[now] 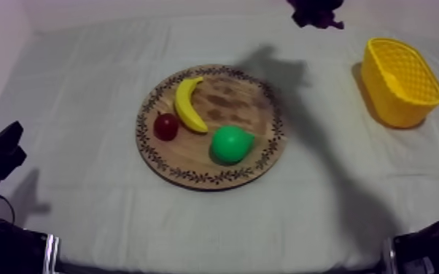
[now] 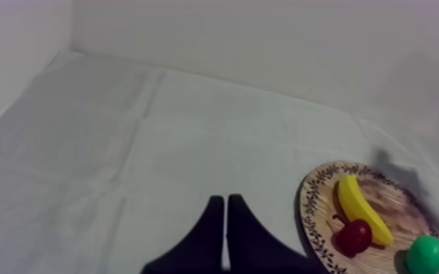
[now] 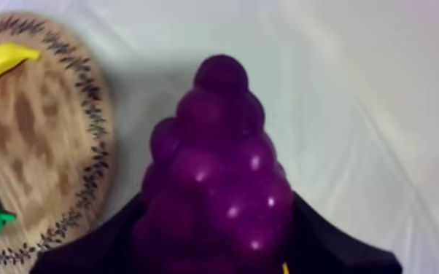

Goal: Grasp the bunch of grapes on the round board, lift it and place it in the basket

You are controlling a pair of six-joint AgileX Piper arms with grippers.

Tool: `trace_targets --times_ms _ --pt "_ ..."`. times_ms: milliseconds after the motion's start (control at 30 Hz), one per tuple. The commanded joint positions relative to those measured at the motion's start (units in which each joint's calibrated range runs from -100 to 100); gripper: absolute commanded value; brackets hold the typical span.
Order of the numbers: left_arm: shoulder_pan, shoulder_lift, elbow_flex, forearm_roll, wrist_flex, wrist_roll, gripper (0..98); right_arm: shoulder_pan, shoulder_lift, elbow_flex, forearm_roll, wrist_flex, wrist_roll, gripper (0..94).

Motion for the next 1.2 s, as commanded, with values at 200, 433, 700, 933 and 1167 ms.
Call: trace_targets --times_ms 200,433,700,933,1167 --pt "0.00 0.00 -0.02 -0.02 0.02 0.00 0.1 6.56 -5.73 4.52 1.60 -1.89 -2.82 30.1" --pt "0.00 0.00 -0.02 -0.02 0.02 0.00 0.1 12.38 -7.16 5.77 2.31 -3.13 -4.32 30.3" --pt "0.00 0.00 -0.02 -0.02 0.02 0.00 0.1 17.08 -7.97 9.60 4.19 -6.62 -8.79 30.4" --pt "0.00 0.00 -0.02 -0.02 0.02 0.00 0.1 19.37 -7.95 14.50 4.73 -8.88 -11.51 30.4" --pt "0.00 0.00 -0.02 -0.02 0.02 0.00 0.1 20.68 -5.35 18.55 7.01 -11.15 -15.71 31.7"
